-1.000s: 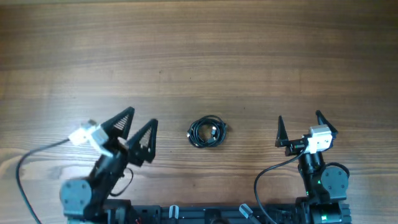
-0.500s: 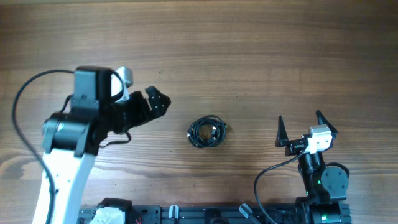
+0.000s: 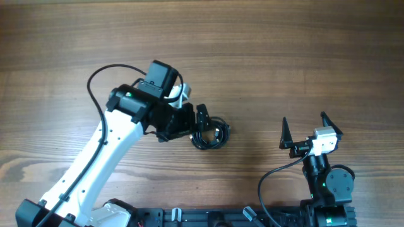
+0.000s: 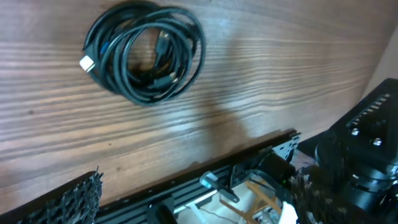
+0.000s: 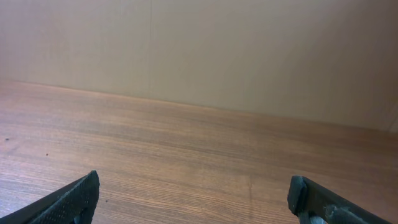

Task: Untangle cables
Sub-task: 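Move the left gripper over the black cable coil and lower it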

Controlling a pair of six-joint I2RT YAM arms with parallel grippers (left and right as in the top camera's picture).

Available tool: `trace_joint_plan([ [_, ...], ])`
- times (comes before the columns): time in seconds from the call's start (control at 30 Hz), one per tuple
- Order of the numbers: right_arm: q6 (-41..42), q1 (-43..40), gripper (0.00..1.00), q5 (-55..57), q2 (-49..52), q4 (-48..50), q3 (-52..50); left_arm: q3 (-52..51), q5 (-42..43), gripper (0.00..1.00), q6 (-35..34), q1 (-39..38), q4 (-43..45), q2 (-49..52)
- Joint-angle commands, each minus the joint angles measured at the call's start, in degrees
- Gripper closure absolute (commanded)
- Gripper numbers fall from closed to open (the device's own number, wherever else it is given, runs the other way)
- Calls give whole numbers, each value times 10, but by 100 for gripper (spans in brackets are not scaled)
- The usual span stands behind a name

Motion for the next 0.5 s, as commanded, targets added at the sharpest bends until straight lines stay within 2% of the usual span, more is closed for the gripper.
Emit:
trace_joint_plan([
  [0.0, -5, 0, 0, -1, -5, 2, 0, 8, -8, 0, -5, -7, 18, 2],
  [0.17, -5, 0, 0, -1, -5, 2, 0, -4, -96, 0, -84, -27, 22, 12],
  [0.3, -5, 0, 0, 0, -5, 2, 0, -9, -134, 8, -101, -58, 29, 57],
  [0.47, -5, 0, 0, 0, -5, 2, 0, -9, -167, 11, -118, -65, 33, 129],
])
